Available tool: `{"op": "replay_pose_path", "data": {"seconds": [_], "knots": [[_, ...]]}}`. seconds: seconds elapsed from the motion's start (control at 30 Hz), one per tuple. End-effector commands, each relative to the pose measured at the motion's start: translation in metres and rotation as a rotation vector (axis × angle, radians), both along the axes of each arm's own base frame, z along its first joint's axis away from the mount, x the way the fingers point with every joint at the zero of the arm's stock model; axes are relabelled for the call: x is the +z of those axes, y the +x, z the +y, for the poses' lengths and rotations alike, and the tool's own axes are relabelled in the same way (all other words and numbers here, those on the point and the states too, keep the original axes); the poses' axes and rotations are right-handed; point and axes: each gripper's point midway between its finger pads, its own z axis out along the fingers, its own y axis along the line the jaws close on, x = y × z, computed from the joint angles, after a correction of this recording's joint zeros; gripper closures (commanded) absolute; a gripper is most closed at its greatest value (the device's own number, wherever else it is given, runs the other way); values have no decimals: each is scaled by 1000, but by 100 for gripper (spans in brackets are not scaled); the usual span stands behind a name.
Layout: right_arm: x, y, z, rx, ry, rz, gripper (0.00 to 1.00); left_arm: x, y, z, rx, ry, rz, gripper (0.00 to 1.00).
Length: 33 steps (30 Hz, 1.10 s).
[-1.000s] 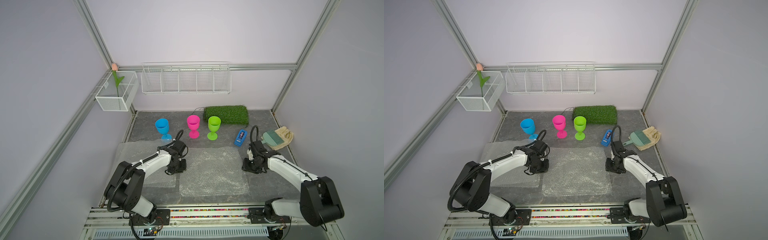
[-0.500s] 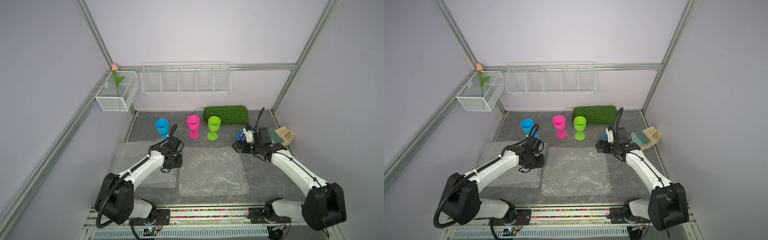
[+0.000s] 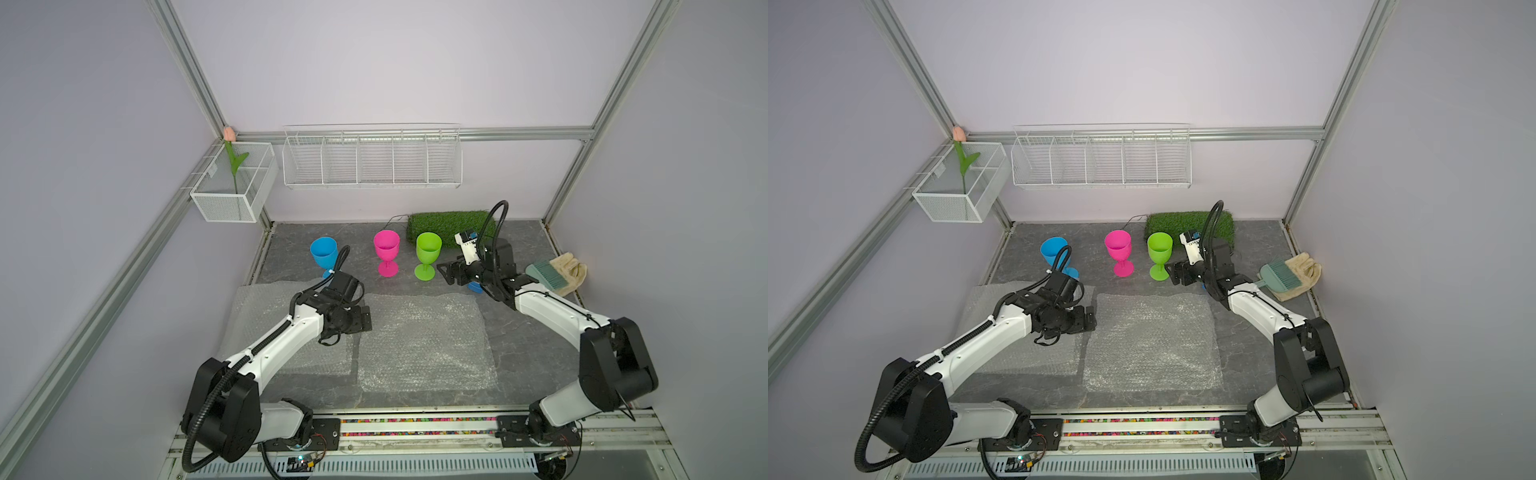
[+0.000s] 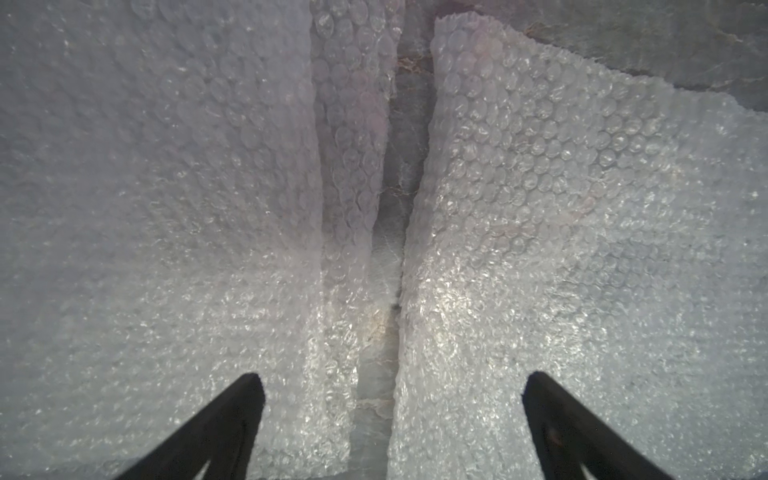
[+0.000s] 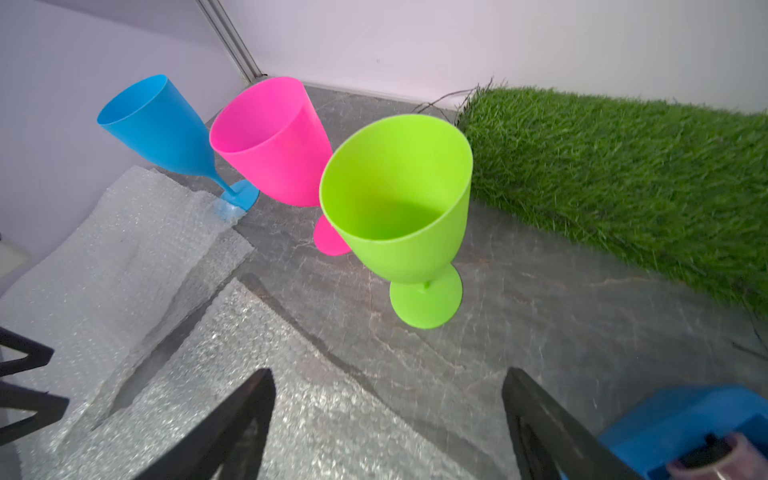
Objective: Wrap wine glasses in bubble wrap
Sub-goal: Pick up the wine glass at the center of the board.
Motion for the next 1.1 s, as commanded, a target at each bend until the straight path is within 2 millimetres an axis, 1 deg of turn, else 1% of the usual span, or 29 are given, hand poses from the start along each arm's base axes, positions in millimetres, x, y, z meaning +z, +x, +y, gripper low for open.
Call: {"op": "replay_pose_path", "data": {"seconds": [0.0,0.3,0.57,1.07], "knots": [[24,19,20,57,15,-153,11,2,-1,7,24,13,-9,1],[11,46,37,60,32,-223,11,3,-4,7,34,4,-10,1],[-4,59,48,62,52,-237,11,2,-6,9,34,9,-8,1],[-26,83,59,51,73,-285,11,1,-11,12,43,6,-8,1]]}}
